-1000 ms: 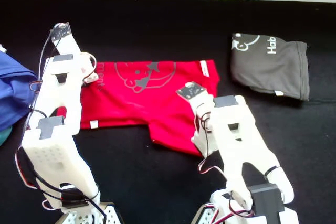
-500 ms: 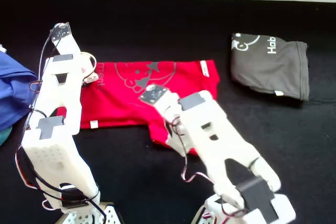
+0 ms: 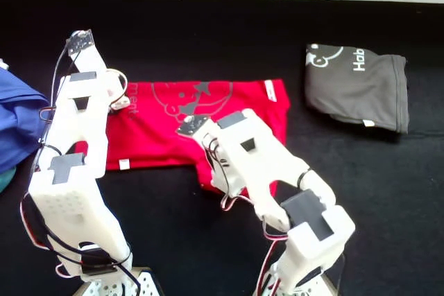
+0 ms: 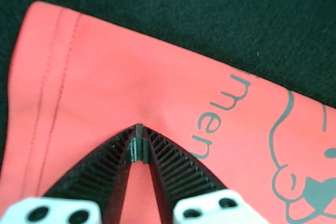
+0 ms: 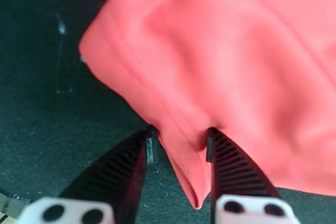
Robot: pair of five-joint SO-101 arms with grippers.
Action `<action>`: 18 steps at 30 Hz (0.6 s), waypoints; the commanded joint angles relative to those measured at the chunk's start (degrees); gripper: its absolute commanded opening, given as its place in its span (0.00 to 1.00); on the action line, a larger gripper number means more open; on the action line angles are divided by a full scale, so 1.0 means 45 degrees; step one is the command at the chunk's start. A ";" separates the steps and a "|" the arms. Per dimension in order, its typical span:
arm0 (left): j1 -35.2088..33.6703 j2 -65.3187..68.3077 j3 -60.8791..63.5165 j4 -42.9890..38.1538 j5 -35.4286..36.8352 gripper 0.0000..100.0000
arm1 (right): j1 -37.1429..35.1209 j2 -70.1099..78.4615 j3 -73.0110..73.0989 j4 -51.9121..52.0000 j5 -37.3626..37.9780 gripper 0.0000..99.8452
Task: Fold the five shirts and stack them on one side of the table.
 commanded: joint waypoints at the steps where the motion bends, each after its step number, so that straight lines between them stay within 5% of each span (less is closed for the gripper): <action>1: 0.0186 0.0049 -0.0303 -0.0137 0.0059 0.01 | 0.0694 0.0752 -0.0225 -0.0498 0.0195 0.16; 18: 0.0186 0.0049 -0.0303 -0.0137 0.0059 0.01 | 0.0850 -0.0850 -0.0654 0.0440 0.0762 0.22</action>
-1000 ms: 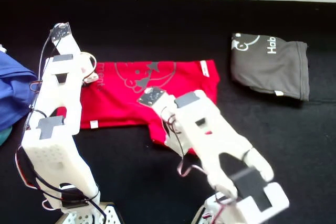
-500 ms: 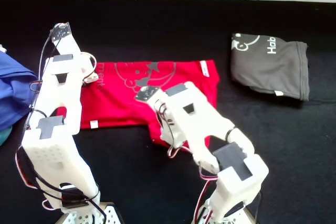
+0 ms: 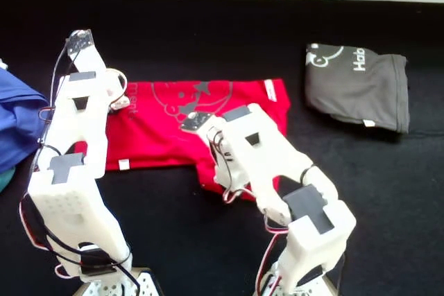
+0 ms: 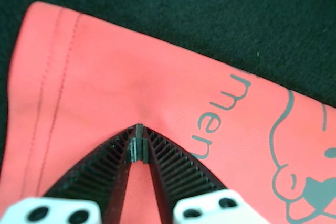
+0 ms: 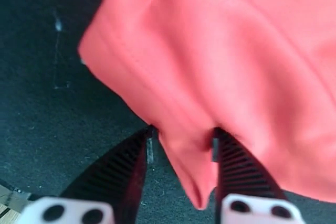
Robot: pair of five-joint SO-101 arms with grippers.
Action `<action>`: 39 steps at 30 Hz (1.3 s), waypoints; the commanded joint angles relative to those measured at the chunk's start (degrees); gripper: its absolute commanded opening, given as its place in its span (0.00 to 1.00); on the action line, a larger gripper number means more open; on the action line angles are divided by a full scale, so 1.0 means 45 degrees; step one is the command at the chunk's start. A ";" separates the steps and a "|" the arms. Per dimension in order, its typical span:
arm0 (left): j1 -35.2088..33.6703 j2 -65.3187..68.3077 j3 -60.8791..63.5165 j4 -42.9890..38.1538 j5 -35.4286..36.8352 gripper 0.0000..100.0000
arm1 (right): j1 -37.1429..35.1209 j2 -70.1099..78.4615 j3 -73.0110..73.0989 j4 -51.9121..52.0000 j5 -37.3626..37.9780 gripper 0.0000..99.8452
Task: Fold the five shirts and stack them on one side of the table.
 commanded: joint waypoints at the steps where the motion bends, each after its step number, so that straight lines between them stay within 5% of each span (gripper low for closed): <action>1: 0.0186 0.0049 -0.0303 -0.0137 0.0059 0.01 | 0.0166 -0.1026 -0.0166 0.0361 0.0195 0.22; 26: 0.0186 0.0049 -0.0303 -0.0156 0.0059 0.01 | -0.0791 0.1983 -0.0205 -0.0518 0.0195 0.22; 32: 0.0186 0.0049 -0.0303 -0.0156 0.0059 0.01 | -0.0322 0.2589 -0.1006 -0.0068 0.0195 0.00; 39: 0.0186 0.0049 -0.0303 -0.0156 0.0059 0.01 | -0.0186 0.2471 -0.1143 -0.0010 0.0156 0.01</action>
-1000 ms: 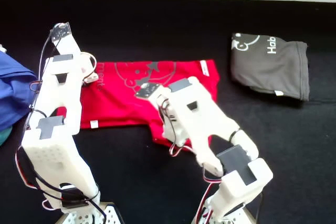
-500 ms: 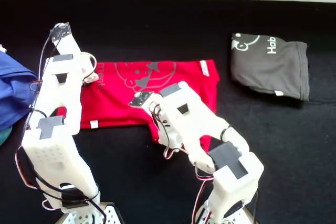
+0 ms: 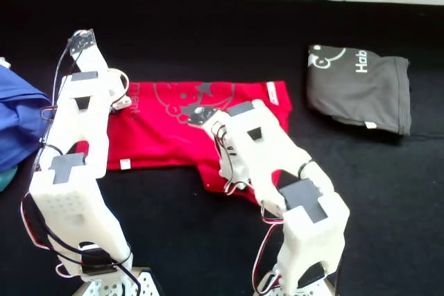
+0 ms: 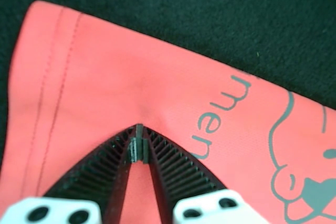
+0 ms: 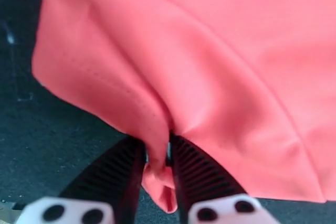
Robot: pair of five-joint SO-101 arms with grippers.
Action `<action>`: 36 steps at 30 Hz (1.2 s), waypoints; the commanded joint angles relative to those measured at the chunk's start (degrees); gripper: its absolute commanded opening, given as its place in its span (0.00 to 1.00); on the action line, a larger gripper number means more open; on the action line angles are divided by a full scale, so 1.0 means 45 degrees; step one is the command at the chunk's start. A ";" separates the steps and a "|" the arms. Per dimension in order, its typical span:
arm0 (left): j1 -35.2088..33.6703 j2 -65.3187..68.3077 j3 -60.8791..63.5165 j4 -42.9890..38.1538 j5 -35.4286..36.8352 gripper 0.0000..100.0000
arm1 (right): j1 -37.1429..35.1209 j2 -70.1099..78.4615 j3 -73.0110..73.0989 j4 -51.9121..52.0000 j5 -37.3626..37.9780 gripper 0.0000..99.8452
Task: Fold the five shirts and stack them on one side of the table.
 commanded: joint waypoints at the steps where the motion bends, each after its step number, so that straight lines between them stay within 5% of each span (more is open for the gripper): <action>1: 0.0166 0.0049 -0.0303 -0.0156 0.0059 0.01 | 0.0186 0.0440 -0.0186 0.0029 0.0059 0.01; 11: 0.0166 0.0049 -0.0303 -0.0156 0.0059 0.01 | 0.1983 -0.0928 -0.3155 0.2178 0.0801 0.01; 30: 0.0166 0.0049 -0.0303 -0.0156 0.0059 0.01 | 0.2628 0.2491 -0.9211 0.1065 0.0781 0.01; 36: 0.0166 0.0049 -0.0303 -0.0156 0.0059 0.01 | 0.2725 0.3897 -1.1204 0.2002 0.0059 0.21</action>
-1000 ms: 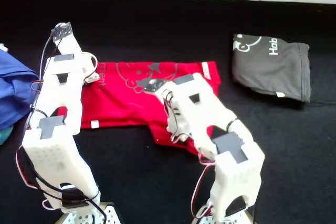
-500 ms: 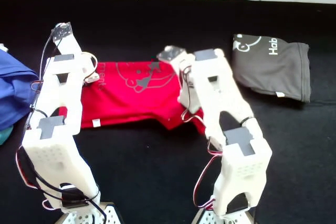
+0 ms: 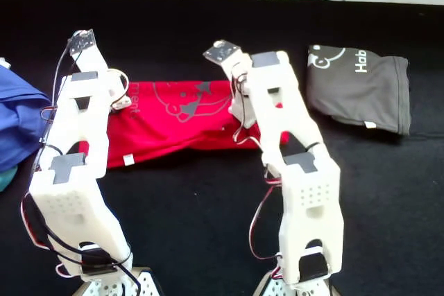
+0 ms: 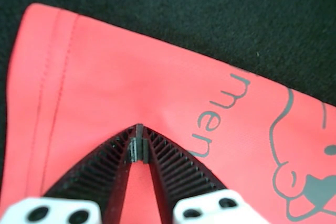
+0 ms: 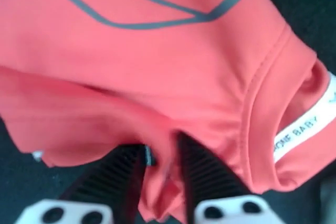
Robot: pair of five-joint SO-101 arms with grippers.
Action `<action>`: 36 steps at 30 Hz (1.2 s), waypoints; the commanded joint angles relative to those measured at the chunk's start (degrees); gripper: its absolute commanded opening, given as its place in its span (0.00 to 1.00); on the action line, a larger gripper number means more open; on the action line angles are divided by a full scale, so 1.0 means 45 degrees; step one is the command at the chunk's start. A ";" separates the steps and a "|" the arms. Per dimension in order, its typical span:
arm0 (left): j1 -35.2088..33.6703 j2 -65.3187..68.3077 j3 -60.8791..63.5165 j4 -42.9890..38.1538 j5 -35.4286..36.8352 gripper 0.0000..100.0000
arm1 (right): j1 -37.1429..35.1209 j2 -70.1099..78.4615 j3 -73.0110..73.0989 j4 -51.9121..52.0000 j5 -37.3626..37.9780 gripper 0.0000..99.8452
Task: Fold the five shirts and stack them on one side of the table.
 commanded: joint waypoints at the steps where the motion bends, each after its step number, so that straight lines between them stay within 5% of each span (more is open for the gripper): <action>1: 0.0166 0.0049 -0.0303 -0.0156 0.0059 0.01 | 0.0361 0.0322 -0.1631 0.0264 -0.1016 0.24; 11: 0.0166 0.0049 -0.0303 -0.0156 0.0059 0.01 | 0.1436 0.1670 -0.5832 0.1065 -0.4415 0.26; 20: 0.0166 0.0049 -0.0303 -0.0156 0.0059 0.01 | 0.0908 0.1729 -0.8391 0.4151 -0.4454 0.25; 25: 0.0166 0.0049 -0.0303 -0.0156 0.0059 0.01 | 0.0713 0.1729 -0.8234 0.4210 -0.4435 0.00; 36: 0.0166 0.0049 -0.0303 -0.0156 0.0059 0.01 | 0.0283 0.1631 -0.6027 0.4230 -0.4493 0.01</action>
